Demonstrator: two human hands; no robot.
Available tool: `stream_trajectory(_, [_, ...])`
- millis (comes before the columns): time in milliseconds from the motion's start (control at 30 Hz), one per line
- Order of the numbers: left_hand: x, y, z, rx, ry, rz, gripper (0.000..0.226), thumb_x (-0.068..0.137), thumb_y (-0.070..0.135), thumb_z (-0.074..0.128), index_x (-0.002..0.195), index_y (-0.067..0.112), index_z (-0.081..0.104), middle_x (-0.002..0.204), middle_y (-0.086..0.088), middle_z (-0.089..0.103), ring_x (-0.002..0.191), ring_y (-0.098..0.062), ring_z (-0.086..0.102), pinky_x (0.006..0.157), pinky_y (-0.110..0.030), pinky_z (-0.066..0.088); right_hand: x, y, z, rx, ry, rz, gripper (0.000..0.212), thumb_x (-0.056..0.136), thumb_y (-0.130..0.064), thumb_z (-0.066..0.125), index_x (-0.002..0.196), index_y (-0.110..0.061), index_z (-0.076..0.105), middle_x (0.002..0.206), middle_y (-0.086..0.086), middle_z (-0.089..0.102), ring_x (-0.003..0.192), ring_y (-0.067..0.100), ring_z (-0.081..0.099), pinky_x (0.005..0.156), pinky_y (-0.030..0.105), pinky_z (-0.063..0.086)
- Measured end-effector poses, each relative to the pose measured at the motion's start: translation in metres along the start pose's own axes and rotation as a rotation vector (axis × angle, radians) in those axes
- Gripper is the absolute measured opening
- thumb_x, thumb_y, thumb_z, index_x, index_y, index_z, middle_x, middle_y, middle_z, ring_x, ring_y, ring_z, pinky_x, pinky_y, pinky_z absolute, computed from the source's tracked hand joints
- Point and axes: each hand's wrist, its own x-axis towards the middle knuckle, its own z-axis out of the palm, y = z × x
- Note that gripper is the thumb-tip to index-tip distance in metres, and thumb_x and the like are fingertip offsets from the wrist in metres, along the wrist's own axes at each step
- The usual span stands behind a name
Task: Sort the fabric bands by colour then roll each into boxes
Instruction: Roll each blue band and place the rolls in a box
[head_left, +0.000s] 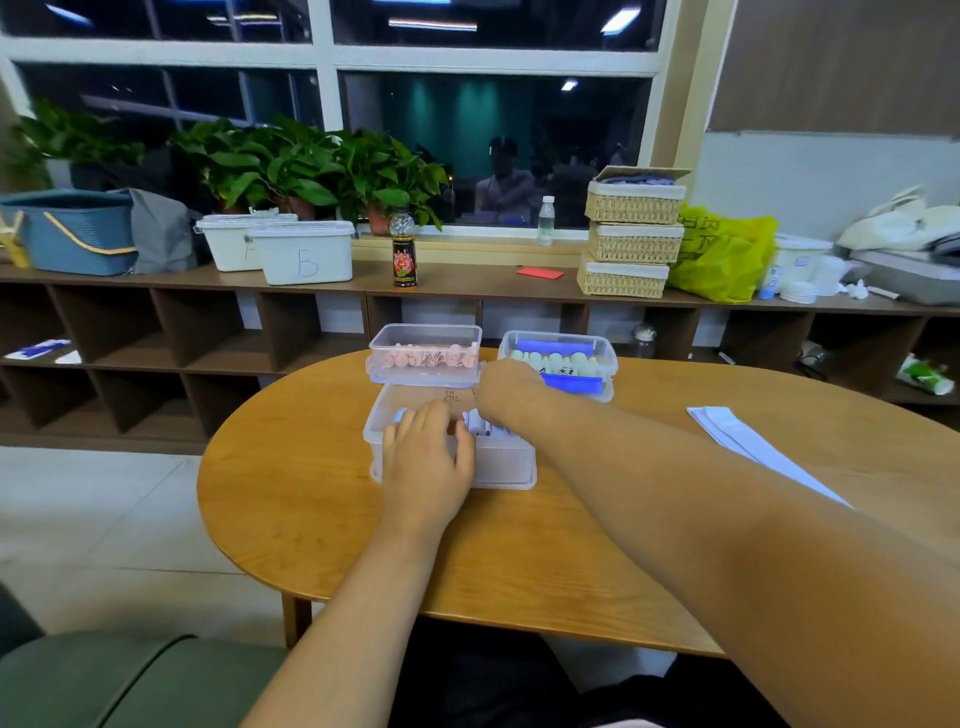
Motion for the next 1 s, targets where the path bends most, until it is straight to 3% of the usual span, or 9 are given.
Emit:
stream_trajectory(100, [0.000, 0.001, 0.000, 0.005, 0.006, 0.004, 0.011, 0.103, 0.032, 0.049, 0.095, 0.029, 0.057, 0.090, 0.015, 0.058, 0.090, -0.012, 0.052, 0.090, -0.036, 0.041, -0.002, 0.002, 0.000, 0.093, 0.093, 0.043, 0.035, 0.103, -0.011, 0.056, 0.138, -0.012, 0.059, 0.132, 0.008, 0.060, 0.124, 0.027, 0.061, 0.079, 0.038, 0.053])
stream_trajectory(167, [-0.001, 0.002, -0.002, -0.001, 0.016, 0.008, 0.010, 0.103, 0.030, 0.051, 0.096, 0.028, 0.058, 0.090, 0.014, 0.059, 0.090, -0.012, 0.052, 0.091, -0.036, 0.041, -0.007, 0.008, -0.004, 0.153, 0.164, 0.058, 0.034, 0.102, -0.009, 0.053, 0.136, -0.010, 0.060, 0.133, 0.009, 0.063, 0.122, 0.029, 0.064, 0.083, 0.039, 0.056])
stream_trajectory(233, [-0.001, 0.002, -0.002, -0.009, 0.022, 0.016, 0.009, 0.103, 0.028, 0.053, 0.096, 0.028, 0.059, 0.091, 0.014, 0.059, 0.091, -0.012, 0.053, 0.092, -0.035, 0.040, -0.016, 0.017, -0.009, 0.227, 0.200, 0.064, 0.023, 0.100, -0.007, 0.052, 0.120, -0.010, 0.064, 0.118, 0.009, 0.066, 0.109, 0.030, 0.066, 0.076, 0.038, 0.056])
stream_trajectory(300, [-0.001, 0.002, -0.001, -0.012, 0.017, 0.019, 0.011, 0.102, 0.031, 0.049, 0.096, 0.028, 0.058, 0.092, 0.014, 0.060, 0.092, -0.013, 0.054, 0.093, -0.036, 0.040, -0.025, 0.029, -0.006, 0.310, 0.244, 0.077, 0.010, 0.094, -0.004, 0.053, 0.090, -0.012, 0.057, 0.091, 0.006, 0.061, 0.089, 0.030, 0.063, 0.061, 0.032, 0.046])
stream_trajectory(367, [-0.001, 0.001, 0.000, -0.005, 0.010, 0.030, 0.013, 0.101, 0.033, 0.047, 0.096, 0.028, 0.058, 0.093, 0.014, 0.061, 0.094, -0.013, 0.055, 0.093, -0.038, 0.042, -0.036, 0.043, 0.003, 0.419, 0.286, 0.091, 0.024, 0.089, -0.001, 0.055, 0.069, -0.014, 0.048, 0.070, 0.002, 0.051, 0.075, 0.028, 0.058, 0.051, 0.028, 0.036])
stream_trajectory(533, [-0.007, 0.015, 0.001, 0.010, 0.005, 0.246, 0.009, 0.101, 0.028, 0.054, 0.101, 0.023, 0.061, 0.101, 0.009, 0.063, 0.099, -0.015, 0.057, 0.095, -0.037, 0.043, -0.075, 0.085, 0.037, 0.613, 0.393, 0.123, 0.035, 0.091, -0.014, 0.057, 0.056, -0.015, 0.057, 0.058, 0.003, 0.057, 0.065, 0.025, 0.059, 0.052, 0.031, 0.039])
stream_trajectory(733, [-0.022, 0.052, 0.025, 0.033, -0.120, 0.605, 0.004, 0.102, 0.023, 0.061, 0.104, 0.020, 0.064, 0.105, 0.006, 0.062, 0.101, -0.021, 0.059, 0.094, -0.036, 0.041, -0.111, 0.131, 0.086, 0.688, 0.439, 0.209, 0.028, 0.094, -0.027, 0.060, 0.069, -0.020, 0.070, 0.066, -0.003, 0.065, 0.067, 0.022, 0.063, 0.059, 0.033, 0.051])
stream_trajectory(867, [-0.034, 0.081, 0.045, -0.034, -0.200, 0.651, 0.008, 0.105, 0.027, 0.061, 0.106, 0.020, 0.066, 0.113, 0.006, 0.064, 0.113, -0.017, 0.060, 0.101, -0.035, 0.044, -0.136, 0.175, 0.126, 0.691, 0.317, 0.301, 0.026, 0.096, -0.019, 0.056, 0.102, -0.026, 0.080, 0.099, -0.002, 0.077, 0.090, 0.023, 0.072, 0.079, 0.040, 0.062])
stream_trajectory(1000, [-0.041, 0.116, 0.069, -0.102, -0.285, 0.638, 0.007, 0.103, 0.026, 0.064, 0.106, 0.021, 0.067, 0.115, 0.008, 0.063, 0.117, -0.016, 0.057, 0.097, -0.036, 0.046, -0.163, 0.223, 0.160, 0.651, 0.274, 0.413, 0.031, 0.099, -0.021, 0.054, 0.116, -0.035, 0.075, 0.113, -0.005, 0.075, 0.099, 0.023, 0.070, 0.081, 0.037, 0.060])
